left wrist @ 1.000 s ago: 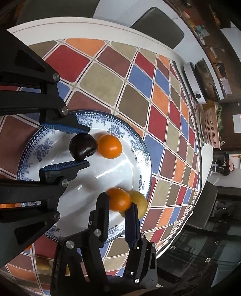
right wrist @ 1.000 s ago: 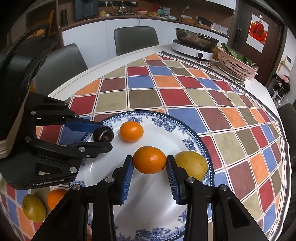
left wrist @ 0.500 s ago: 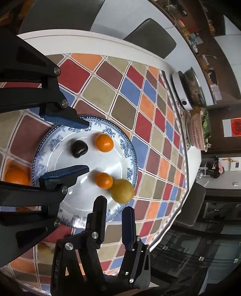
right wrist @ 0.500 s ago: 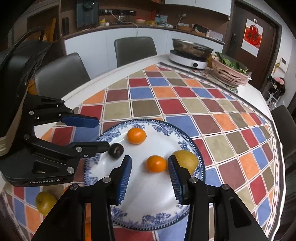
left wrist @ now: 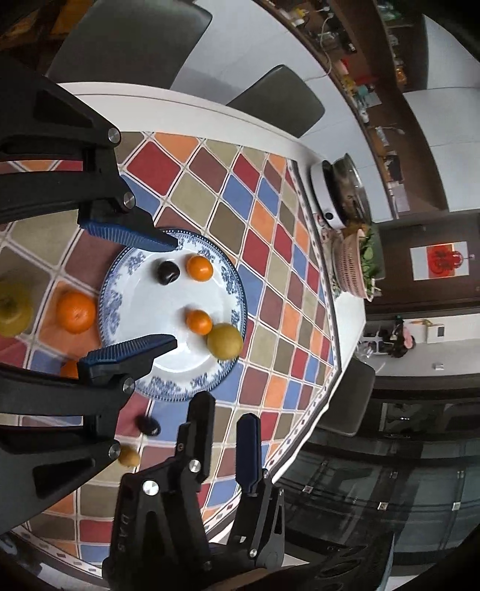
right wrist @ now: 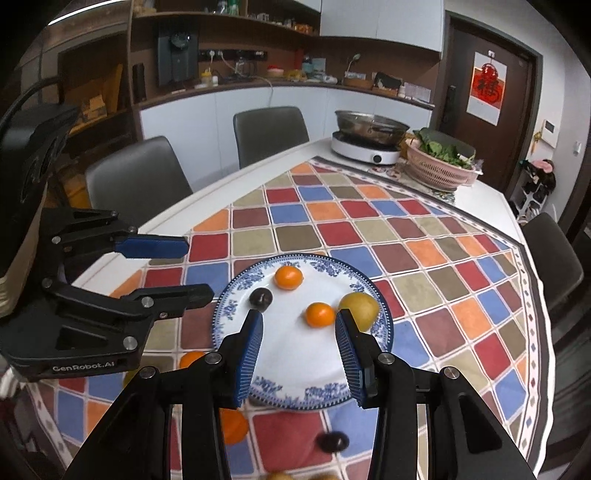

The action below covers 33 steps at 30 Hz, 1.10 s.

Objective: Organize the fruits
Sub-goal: 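Withdraw both open tools back toward the remaining fruits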

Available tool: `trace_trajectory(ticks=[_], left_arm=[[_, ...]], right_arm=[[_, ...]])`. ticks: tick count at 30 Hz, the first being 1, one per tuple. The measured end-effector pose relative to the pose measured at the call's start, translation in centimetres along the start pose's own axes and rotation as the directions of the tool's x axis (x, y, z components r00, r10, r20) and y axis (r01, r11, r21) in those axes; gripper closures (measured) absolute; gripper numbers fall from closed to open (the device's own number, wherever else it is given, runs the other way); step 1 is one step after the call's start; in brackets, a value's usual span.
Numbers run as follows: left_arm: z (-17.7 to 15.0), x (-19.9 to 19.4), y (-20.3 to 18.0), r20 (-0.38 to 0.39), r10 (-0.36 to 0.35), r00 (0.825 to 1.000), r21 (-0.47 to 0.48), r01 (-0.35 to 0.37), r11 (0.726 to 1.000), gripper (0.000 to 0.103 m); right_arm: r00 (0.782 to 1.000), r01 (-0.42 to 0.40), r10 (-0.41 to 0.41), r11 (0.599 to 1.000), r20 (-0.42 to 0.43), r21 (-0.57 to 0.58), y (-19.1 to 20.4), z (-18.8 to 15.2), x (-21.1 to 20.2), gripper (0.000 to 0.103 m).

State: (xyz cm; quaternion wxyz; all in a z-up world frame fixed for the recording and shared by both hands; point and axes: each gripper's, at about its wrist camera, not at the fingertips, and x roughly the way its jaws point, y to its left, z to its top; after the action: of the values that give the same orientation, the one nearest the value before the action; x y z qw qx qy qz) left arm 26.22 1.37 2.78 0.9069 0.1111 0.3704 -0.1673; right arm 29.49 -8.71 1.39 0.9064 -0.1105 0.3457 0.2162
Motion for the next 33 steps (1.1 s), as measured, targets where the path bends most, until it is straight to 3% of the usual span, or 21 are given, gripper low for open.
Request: trace_trajectory(ticks=[10,12,15,33], left_arm=[[-1.8,-4.2,-3.3,0.057,0.0,0.998,-0.001,0.0,1.0,0.049],[-2.2,-4.6,-3.8,0.063,0.001,0.998,-0.005,-0.001,1.0,0.049],[-2.8,-5.0,-4.7,0.067,0.001,0.998,-0.013,-0.001,1.0,0.046],[-7.7,-4.0,-7.2,0.066,-0.006,0.998,-0.057,0.009,0.998,0.042]], right_arm=[[0.998,0.035,-0.036,0.999,0.06,0.012,0.8,-2.3,-5.4,0.061],[0.997,0.04,-0.041,0.999,0.063,0.02,0.8,-3.1,-6.1,0.055],[0.996,0.057,-0.059,0.998,0.073,0.034,0.8,-4.3,-7.1,0.055],[0.996,0.084,-0.088,0.985,0.019,0.149,0.3,-10.7,-7.6,0.055]])
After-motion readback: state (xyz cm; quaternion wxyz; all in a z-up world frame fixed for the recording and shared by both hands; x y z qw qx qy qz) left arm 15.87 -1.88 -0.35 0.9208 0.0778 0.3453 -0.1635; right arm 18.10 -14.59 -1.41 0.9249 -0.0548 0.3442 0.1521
